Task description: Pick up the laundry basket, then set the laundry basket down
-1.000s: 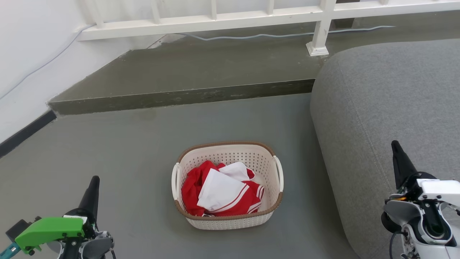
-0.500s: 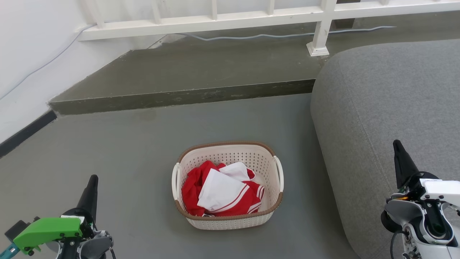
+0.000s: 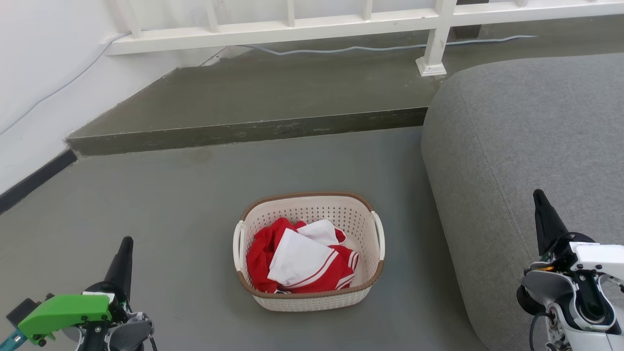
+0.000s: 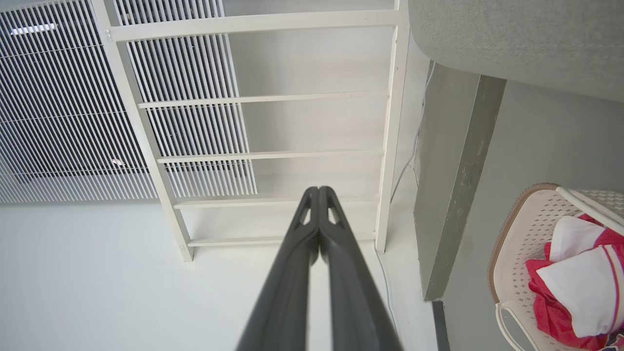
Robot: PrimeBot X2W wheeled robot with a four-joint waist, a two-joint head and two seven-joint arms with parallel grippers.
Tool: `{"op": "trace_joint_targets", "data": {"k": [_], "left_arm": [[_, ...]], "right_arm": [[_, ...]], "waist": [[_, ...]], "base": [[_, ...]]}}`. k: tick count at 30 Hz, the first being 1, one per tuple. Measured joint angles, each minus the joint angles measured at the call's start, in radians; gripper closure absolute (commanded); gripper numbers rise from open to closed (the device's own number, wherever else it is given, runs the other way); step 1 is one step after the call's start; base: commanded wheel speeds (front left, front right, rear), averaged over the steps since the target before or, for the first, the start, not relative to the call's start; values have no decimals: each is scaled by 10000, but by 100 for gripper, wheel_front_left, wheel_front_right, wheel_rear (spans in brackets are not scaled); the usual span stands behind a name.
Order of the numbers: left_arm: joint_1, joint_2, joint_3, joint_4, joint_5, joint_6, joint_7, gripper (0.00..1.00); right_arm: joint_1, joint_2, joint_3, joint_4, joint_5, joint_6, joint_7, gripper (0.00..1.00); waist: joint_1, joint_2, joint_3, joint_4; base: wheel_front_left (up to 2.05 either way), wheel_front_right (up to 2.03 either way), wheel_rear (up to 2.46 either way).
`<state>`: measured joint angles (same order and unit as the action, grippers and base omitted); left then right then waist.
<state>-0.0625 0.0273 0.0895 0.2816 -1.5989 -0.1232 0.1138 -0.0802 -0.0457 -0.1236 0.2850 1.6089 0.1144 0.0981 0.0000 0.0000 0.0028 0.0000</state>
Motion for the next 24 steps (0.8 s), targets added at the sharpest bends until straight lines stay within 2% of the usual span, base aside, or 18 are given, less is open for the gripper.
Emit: {"op": "trace_joint_targets", "data": {"k": [24], "left_arm": [[0, 0, -4, -17, 0, 0, 0, 100]], "right_arm": [[0, 2, -8, -19, 0, 2, 0, 100]], "waist": [[0, 1, 1, 0]], "base": [[0, 0, 0]]}}
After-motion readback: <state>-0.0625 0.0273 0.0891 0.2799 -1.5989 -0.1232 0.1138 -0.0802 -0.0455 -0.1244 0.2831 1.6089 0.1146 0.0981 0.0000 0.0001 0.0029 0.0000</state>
